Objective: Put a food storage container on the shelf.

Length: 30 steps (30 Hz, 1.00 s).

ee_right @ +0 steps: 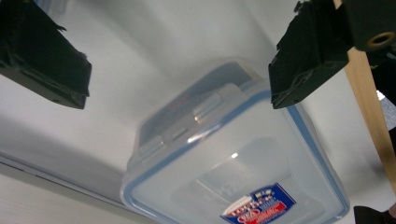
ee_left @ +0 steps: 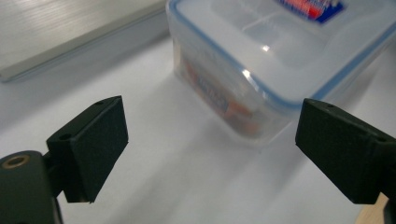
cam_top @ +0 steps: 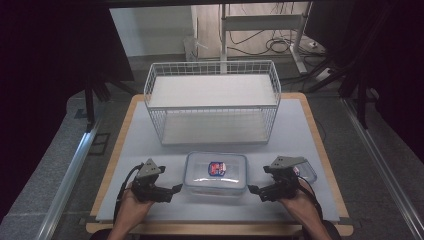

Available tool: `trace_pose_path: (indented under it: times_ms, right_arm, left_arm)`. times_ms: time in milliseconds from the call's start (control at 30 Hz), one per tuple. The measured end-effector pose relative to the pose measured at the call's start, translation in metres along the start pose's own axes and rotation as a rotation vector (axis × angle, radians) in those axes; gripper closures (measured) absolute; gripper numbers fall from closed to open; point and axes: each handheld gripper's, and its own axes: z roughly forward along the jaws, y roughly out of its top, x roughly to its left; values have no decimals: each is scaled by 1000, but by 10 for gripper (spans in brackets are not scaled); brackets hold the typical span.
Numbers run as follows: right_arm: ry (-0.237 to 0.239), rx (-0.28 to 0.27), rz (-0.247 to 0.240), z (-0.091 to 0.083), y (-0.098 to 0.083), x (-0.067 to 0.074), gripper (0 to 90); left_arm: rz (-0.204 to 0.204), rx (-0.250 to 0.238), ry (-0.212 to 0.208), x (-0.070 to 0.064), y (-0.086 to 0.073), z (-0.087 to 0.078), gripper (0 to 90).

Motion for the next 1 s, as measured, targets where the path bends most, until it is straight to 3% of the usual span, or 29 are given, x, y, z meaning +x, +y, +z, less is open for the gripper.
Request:
trace_pose_path:
  times_ms: [133, 167, 200, 233, 300, 400, 467, 533, 600, 633, 733, 767, 867, 933, 1000]
  right_arm:
    - [-1, 3, 3, 3, 4, 3, 25]
    - [10, 16, 16, 5, 7, 3, 16]
    - [21, 22, 28, 6, 8, 3, 16]
    - [38, 25, 38, 7, 10, 3, 16]
    - [47, 29, 45, 8, 11, 3, 17]
    - [72, 49, 75, 14, 18, 2, 40]
    - [98, 58, 96, 19, 21, -1, 52]
    - [109, 77, 110, 25, 22, -3, 62]
    - [111, 90, 114, 29, 22, -4, 61]
    - [152, 98, 155, 33, 23, -7, 74]
    - [170, 108, 176, 36, 24, -8, 86]
    - [186, 114, 188, 39, 25, -9, 81]
    - [218, 127, 237, 46, 26, -11, 65]
    - [223, 127, 258, 48, 27, -14, 76]
    - [225, 128, 263, 46, 27, -14, 101]
  left_arm:
    - [-16, 23, -29, 5, 6, 7, 57]
    - [-28, 28, -57, 7, 11, 11, 51]
    - [-28, 28, -57, 7, 11, 11, 38]
    - [-42, 28, -89, 10, 15, 15, 44]
    - [-41, 28, -101, 11, 18, 18, 44]
    - [-49, 50, -167, 14, 26, 32, 48]
    - [-48, 60, -179, 14, 28, 36, 50]
    - [-55, 74, -230, 13, 32, 47, 49]
    - [-59, 80, -249, 12, 34, 50, 49]
    - [-64, 88, -261, 11, 35, 53, 26]
    - [-67, 95, -265, 12, 36, 54, 27]
    - [-73, 94, -269, 13, 36, 54, 35]
    - [-150, 112, -365, 21, 31, 63, 38]
    - [-165, 111, -366, 21, 31, 65, 26]
    - [-147, 119, -337, 17, 34, 61, 43]
